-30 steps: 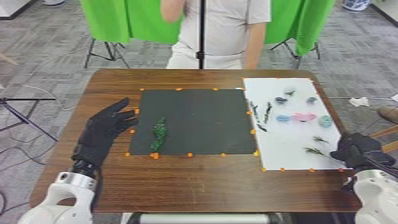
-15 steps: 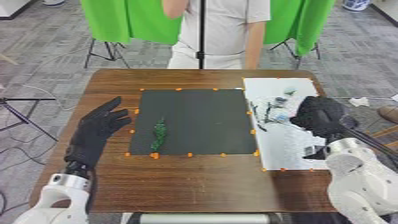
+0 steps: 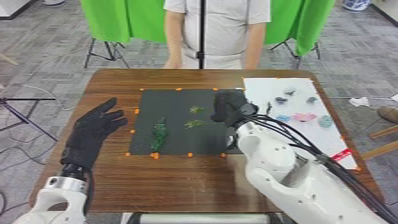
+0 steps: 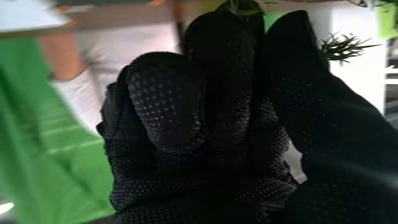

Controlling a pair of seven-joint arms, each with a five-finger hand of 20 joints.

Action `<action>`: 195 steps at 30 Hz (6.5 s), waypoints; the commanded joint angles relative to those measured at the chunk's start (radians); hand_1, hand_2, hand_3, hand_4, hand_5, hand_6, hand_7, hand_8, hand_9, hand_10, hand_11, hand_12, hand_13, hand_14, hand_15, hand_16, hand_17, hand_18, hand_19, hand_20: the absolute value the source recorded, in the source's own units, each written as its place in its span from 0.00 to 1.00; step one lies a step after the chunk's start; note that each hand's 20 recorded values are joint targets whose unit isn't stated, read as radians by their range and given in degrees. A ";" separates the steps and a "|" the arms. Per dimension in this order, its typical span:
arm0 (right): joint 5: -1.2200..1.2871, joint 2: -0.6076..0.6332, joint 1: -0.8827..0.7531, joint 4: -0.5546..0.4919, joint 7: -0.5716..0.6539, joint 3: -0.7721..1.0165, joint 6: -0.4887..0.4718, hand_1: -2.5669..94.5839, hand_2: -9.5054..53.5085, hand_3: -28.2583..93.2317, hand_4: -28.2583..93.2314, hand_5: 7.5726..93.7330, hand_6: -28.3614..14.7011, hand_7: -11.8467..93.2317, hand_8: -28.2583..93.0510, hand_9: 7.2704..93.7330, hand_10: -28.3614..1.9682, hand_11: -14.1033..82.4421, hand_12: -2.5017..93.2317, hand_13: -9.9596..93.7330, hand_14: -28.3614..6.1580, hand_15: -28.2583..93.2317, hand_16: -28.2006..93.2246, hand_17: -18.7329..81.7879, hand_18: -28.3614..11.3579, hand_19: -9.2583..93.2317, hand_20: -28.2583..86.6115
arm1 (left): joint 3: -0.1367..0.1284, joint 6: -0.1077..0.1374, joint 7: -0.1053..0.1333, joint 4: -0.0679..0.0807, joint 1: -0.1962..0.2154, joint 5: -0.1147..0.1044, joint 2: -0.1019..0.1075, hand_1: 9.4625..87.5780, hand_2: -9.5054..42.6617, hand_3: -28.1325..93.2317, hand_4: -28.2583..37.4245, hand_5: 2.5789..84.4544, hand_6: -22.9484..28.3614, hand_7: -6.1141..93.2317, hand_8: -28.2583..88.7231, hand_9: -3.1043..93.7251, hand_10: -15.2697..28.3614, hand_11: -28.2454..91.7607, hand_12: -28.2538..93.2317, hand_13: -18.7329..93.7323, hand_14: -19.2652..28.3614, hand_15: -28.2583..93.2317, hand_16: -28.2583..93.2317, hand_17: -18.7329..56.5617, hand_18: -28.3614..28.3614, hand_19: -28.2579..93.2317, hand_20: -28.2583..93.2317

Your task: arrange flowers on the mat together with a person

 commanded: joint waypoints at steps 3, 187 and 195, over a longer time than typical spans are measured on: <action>-0.046 -0.171 0.074 0.090 0.064 -0.113 -0.084 0.58 0.00 0.77 0.01 0.93 0.68 0.30 0.30 0.96 0.64 0.55 0.27 0.89 0.61 0.76 0.42 0.62 0.21 1.00 0.48 | 0.011 -0.015 -0.033 0.004 -0.018 0.002 -0.004 0.21 0.27 0.89 0.08 0.43 0.60 0.18 0.17 0.41 0.80 0.44 0.32 0.41 0.98 0.64 0.17 0.12 0.98 0.64 0.35; 1.465 -0.110 -0.745 -0.216 -0.484 0.791 0.105 0.18 0.34 0.89 0.00 0.45 0.71 0.27 0.13 0.47 0.46 0.26 0.18 0.44 0.27 0.48 0.37 0.21 0.13 0.56 0.43 | 0.038 -0.022 -0.014 0.036 -0.005 -0.004 -0.007 0.18 0.27 0.89 0.01 0.43 0.56 0.16 0.17 0.41 0.76 0.41 0.32 0.41 0.96 0.60 0.19 0.13 0.95 0.63 0.37; 1.462 -0.111 -0.736 -0.215 -0.480 0.787 0.105 0.18 0.34 0.89 0.00 0.45 0.71 0.27 0.13 0.47 0.46 0.26 0.18 0.45 0.27 0.48 0.37 0.21 0.13 0.56 0.43 | 0.040 -0.019 -0.009 0.036 -0.003 -0.005 -0.006 0.18 0.27 0.89 0.02 0.42 0.56 0.17 0.17 0.41 0.76 0.41 0.32 0.41 0.96 0.61 0.18 0.13 0.95 0.63 0.37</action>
